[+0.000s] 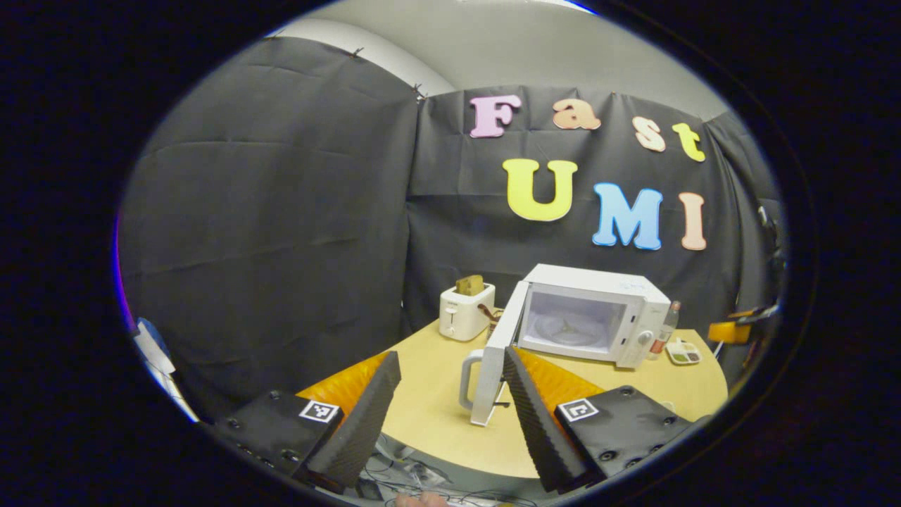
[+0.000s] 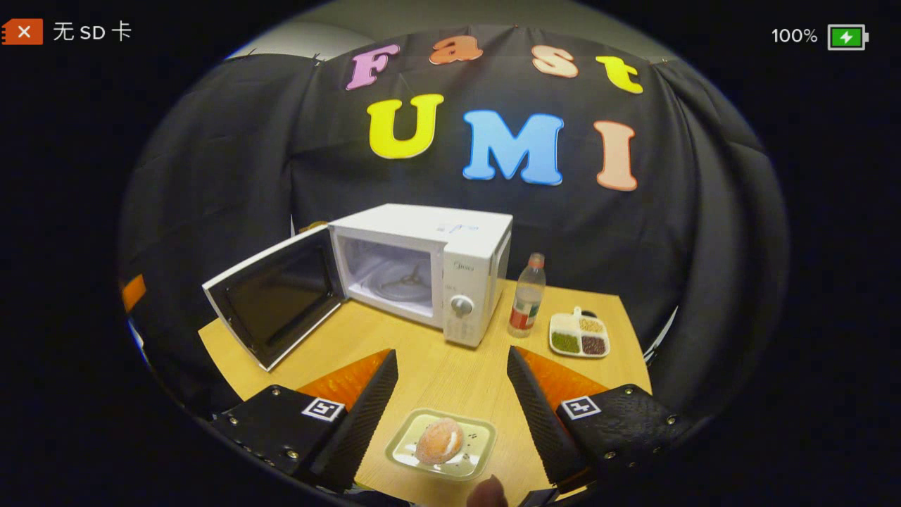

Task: Open the microwave oven with the left hand, put the food in, and close the microwave oven.

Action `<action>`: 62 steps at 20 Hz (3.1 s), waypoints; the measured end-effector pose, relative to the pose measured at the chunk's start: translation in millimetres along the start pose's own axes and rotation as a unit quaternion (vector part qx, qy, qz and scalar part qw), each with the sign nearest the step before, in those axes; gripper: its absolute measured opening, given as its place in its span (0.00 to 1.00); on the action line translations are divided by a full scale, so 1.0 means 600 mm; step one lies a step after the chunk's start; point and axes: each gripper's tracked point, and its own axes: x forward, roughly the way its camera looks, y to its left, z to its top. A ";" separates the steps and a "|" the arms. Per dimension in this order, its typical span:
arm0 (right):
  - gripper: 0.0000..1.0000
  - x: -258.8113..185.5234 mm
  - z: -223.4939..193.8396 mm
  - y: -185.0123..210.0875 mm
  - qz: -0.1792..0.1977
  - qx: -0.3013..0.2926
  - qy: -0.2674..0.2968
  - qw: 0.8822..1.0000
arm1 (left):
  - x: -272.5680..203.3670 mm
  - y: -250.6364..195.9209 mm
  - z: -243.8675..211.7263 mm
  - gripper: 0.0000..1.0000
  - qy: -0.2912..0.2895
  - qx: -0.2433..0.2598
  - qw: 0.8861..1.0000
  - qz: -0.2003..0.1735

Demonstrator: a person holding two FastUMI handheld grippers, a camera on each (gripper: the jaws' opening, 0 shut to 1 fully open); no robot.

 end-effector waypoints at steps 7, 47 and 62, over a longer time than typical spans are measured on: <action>0.96 0.072 -0.192 0.004 0.009 0.085 0.126 0.988 | -0.123 -0.052 0.006 0.94 0.030 0.012 0.999 0.011; 0.71 0.251 0.044 0.287 0.054 0.210 0.092 0.972 | -0.082 0.146 0.137 0.94 -0.047 -0.032 0.998 -0.020; 0.71 0.575 0.093 0.297 0.017 0.322 0.032 0.946 | -0.026 0.106 0.104 0.94 0.047 -0.023 0.995 0.083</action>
